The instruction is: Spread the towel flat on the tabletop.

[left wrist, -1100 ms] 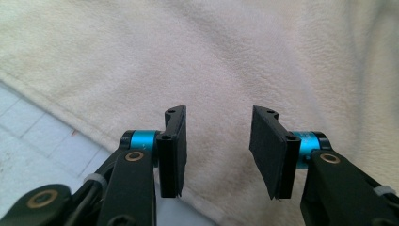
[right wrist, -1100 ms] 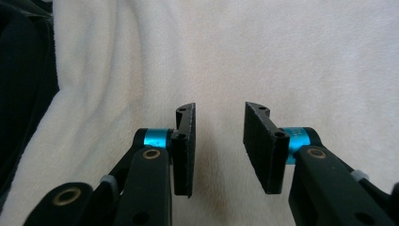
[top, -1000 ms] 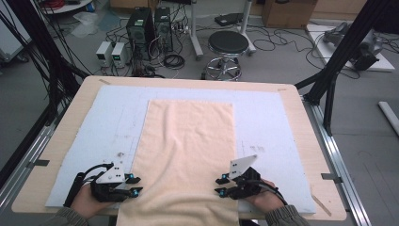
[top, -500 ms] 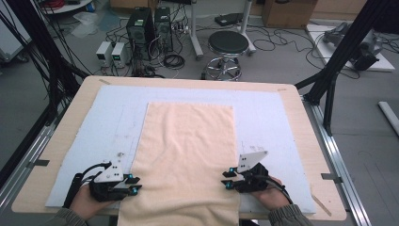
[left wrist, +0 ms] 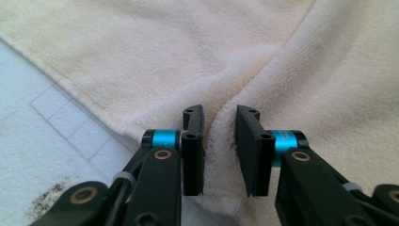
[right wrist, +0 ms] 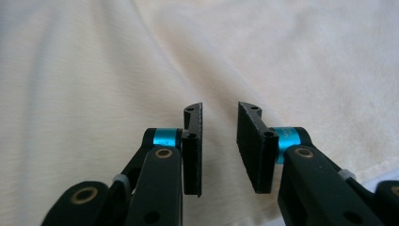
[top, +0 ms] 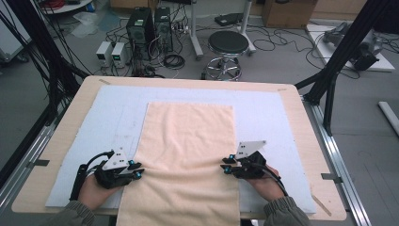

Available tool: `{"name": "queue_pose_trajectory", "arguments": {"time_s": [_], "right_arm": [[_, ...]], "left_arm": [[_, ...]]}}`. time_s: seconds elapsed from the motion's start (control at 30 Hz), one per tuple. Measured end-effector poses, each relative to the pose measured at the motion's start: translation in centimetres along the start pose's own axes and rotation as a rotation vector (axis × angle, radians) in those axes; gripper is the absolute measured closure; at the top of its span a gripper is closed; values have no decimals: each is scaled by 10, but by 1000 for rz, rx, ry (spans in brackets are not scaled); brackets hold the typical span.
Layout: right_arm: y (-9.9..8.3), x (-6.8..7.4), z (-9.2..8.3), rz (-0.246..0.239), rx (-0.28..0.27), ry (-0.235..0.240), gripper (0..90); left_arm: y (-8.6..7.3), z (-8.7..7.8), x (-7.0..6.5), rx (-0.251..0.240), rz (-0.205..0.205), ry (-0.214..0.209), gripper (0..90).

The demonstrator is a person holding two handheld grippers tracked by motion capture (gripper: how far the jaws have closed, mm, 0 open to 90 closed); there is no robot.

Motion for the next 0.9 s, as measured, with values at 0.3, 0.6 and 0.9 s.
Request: {"name": "queue_pose_trajectory", "arguments": {"time_s": [0.3,0.6,0.9], "right_arm": [[0,54,-9,-128,-35,213,642],[-9,60,14,-121,97,249,831],[-2,58,-20,-110,-41,212,719]], "left_arm": [[-9,-25,-30,-44,82,-114,653],[-18,-10,-36,72,125,-220,794],[-16,-33,-42,13,133,-266,806]]}}
Point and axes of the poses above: each handheld gripper's, and its own axes: z roughly forward along the jaws, y roughly out of its top, x roughly to its left, the point moved 1 cm from there along z, roughly forward along the jaws, and after that the axes turned 5 degrees about x, right-handed, at the moved point
